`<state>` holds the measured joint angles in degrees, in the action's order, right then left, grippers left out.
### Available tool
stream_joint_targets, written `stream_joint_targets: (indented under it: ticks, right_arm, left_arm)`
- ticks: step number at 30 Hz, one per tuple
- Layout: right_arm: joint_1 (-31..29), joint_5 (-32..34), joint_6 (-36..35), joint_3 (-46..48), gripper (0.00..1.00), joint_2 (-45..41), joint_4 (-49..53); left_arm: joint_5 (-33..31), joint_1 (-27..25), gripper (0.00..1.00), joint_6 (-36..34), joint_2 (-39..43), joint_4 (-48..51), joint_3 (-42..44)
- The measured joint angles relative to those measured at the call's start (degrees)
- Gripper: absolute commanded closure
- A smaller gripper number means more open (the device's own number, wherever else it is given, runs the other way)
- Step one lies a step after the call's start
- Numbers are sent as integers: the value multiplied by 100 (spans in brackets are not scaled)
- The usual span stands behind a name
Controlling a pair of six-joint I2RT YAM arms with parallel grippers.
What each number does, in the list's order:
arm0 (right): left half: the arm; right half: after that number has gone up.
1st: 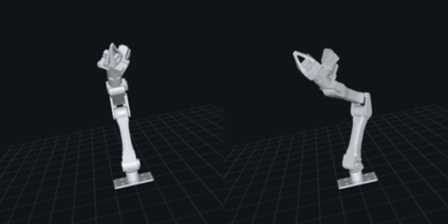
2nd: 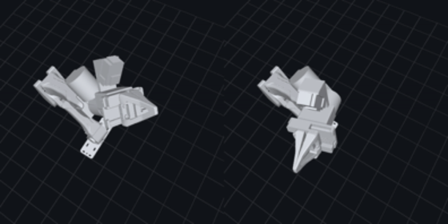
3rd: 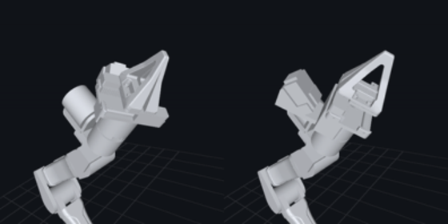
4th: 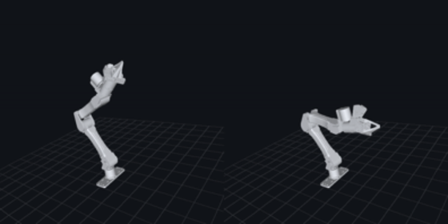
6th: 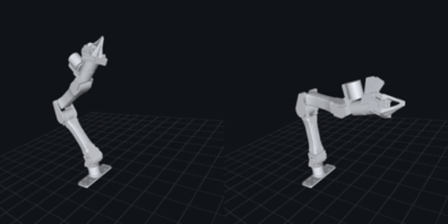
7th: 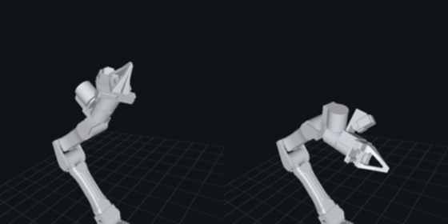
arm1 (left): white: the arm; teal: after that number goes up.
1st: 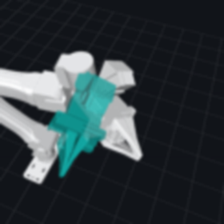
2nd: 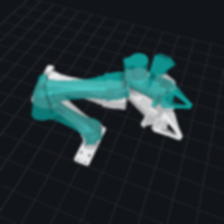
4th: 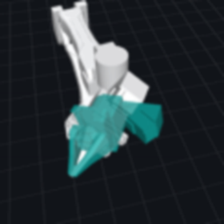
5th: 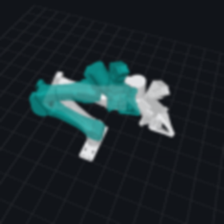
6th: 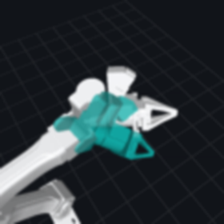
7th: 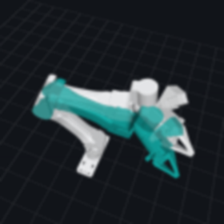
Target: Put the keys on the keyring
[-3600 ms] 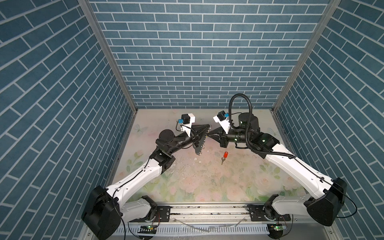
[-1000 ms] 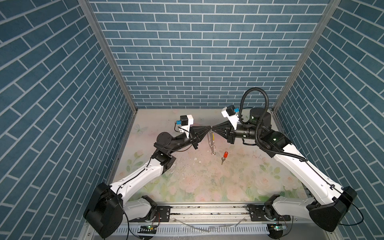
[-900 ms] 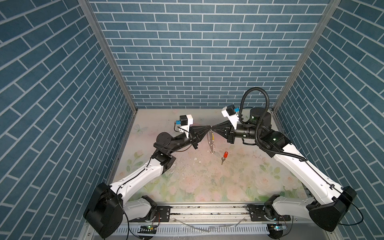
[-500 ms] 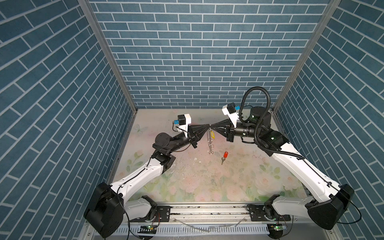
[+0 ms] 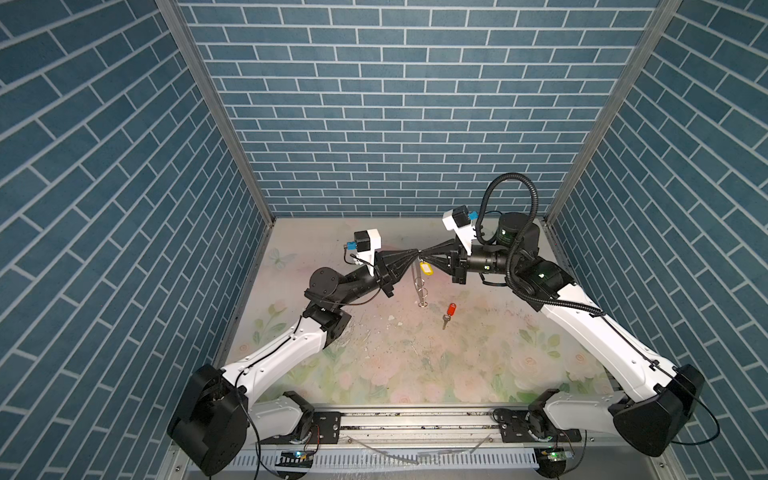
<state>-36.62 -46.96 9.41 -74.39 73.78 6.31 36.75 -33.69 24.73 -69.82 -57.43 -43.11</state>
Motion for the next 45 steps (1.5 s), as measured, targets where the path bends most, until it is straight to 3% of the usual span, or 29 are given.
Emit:
stream_joint_targets:
  ticks: [7, 11, 13, 23, 32, 37, 45]
  right_arm:
    - [15, -90, -7, 0, 100, 2, -26]
    - [26, -15, -306, -57, 100, 7, 400]
    - [9, 22, -625, -188, 100, 76, 898]
    - [0, 225, -2511, -1797, 100, 1029, 3814]
    - [0, 463, -3722, -3195, 100, 1899, 5604]
    - [0, 514, -4194, -3727, 100, 2188, 6266]
    - [0, 520, -4546, -3936, 100, 2337, 6767]
  left_arm:
    - [2, 0, 100, 7, -11, -70, 9]
    - [2, 0, 82, -63, -9, 229, 7]
    - [-35, -15, 80, -179, 55, 540, 2]
    - [-511, -31, 80, -1335, 1060, 3377, -669]
    - [-407, -31, 81, -2186, 697, 5755, -1609]
    - [-190, -31, 81, -2312, 378, 6308, -1663]
    - [238, -31, 79, -2323, 267, 6360, -1676]
